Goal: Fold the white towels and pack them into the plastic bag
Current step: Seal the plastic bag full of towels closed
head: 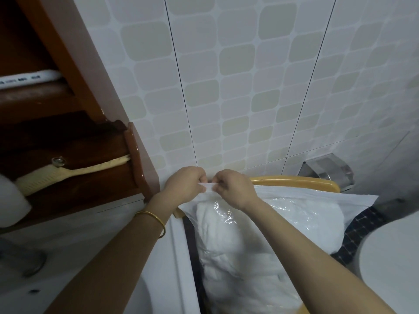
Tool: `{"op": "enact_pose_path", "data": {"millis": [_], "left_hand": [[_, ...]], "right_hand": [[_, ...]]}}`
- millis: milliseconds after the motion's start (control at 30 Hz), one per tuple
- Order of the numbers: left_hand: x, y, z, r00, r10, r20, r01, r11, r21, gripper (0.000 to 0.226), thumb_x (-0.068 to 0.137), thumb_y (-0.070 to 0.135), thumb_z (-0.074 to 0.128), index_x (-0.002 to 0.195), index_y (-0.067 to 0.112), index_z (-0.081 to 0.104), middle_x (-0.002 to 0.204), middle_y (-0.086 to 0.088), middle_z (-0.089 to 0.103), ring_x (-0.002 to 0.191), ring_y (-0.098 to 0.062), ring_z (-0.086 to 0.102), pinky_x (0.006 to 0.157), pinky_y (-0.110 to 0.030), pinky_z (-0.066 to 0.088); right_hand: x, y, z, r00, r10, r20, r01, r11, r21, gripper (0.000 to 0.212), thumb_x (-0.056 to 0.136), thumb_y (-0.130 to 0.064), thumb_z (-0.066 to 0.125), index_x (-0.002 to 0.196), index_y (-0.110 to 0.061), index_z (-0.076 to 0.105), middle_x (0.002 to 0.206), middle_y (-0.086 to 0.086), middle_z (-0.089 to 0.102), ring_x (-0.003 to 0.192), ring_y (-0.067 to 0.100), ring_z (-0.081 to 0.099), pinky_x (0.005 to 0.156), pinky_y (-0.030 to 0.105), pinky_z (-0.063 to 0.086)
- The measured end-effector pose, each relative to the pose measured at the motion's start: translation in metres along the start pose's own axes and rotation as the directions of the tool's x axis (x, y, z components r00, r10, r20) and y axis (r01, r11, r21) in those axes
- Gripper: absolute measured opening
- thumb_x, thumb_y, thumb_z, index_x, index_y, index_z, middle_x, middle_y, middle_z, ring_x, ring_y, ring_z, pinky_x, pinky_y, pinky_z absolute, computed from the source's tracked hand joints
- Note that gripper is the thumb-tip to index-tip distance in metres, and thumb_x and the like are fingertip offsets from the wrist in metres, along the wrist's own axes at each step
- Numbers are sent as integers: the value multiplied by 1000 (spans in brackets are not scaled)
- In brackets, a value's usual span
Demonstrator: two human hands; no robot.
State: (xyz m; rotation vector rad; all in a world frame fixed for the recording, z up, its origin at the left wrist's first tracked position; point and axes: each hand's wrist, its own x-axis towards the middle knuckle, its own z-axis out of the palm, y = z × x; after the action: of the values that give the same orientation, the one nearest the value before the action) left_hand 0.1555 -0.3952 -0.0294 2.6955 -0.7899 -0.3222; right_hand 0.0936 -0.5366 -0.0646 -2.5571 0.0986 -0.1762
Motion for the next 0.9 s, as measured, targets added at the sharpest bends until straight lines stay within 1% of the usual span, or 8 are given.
{"op": "enact_pose_path", "data": {"millis": [167, 267, 400, 533, 633, 700, 800, 900], "left_hand": [[0, 2, 3, 1000, 1, -20, -1, 999, 33, 7, 86, 17, 63, 84, 19, 58, 95, -1, 60, 92, -21, 57, 80, -36, 47], [-1, 1, 3, 999, 3, -38, 0, 998, 57, 9, 87, 18, 63, 84, 20, 56, 97, -3, 61, 91, -22, 56, 77, -33, 43], [0, 2, 6, 999, 14, -52, -10, 996, 90, 4, 90, 20, 59, 92, 17, 60, 99, -5, 61, 89, -21, 54, 73, -29, 39], [-2, 0, 6, 999, 18, -43, -16, 998, 58, 13, 88, 21, 62, 100, 15, 62, 102, -5, 60, 100, -24, 56, 83, -35, 45], [-4, -6, -3, 999, -15, -31, 21, 982, 187, 24, 82, 28, 68, 104, 24, 60, 107, 2, 55, 105, -19, 50, 89, -37, 44], [-5, -9, -8, 998, -70, 4, 67, 968, 242, 22, 82, 23, 66, 102, 24, 59, 110, 1, 56, 106, -21, 52, 89, -38, 46], [-7, -10, -9, 996, -88, 27, 83, 984, 156, 10, 84, 18, 65, 93, 19, 60, 107, -5, 59, 100, -25, 56, 87, -39, 47], [-10, -12, -5, 990, -140, -8, 139, 985, -100, 12, 82, 10, 67, 90, 15, 60, 104, -8, 62, 96, -27, 59, 84, -38, 49]], "right_hand": [[4, -2, 0, 1000, 18, 15, -18, 999, 34, 13, 87, -33, 61, 88, -20, 64, 84, -11, 56, 89, 18, 58, 69, 28, 36], [2, -3, 3, 1000, -12, -23, 12, 1000, 0, 14, 89, -29, 58, 90, -17, 65, 89, -4, 63, 90, 22, 58, 70, 31, 37], [0, -4, 7, 997, -32, -76, 29, 999, -42, 12, 89, -24, 56, 89, -19, 66, 90, 0, 67, 88, 26, 59, 69, 31, 33], [1, -2, 6, 998, -20, -55, 18, 999, -39, 13, 89, -24, 54, 93, -20, 65, 97, -2, 66, 93, 24, 59, 70, 30, 32], [4, -2, 1, 1000, 3, 5, -3, 1000, 0, 11, 87, -24, 57, 95, -21, 63, 101, -3, 63, 97, 21, 58, 76, 31, 40], [6, -6, 0, 999, -7, 38, 7, 1000, 7, 13, 84, -26, 61, 96, -23, 63, 103, -3, 62, 100, 20, 57, 82, 33, 43], [9, -14, 5, 998, -34, 55, 36, 999, -31, 18, 86, -29, 61, 101, -20, 64, 105, 0, 64, 101, 22, 57, 79, 32, 40], [11, -17, 7, 998, -8, 63, 10, 999, -36, 17, 89, -27, 58, 101, -18, 64, 105, 1, 65, 101, 24, 57, 77, 32, 37]]}}
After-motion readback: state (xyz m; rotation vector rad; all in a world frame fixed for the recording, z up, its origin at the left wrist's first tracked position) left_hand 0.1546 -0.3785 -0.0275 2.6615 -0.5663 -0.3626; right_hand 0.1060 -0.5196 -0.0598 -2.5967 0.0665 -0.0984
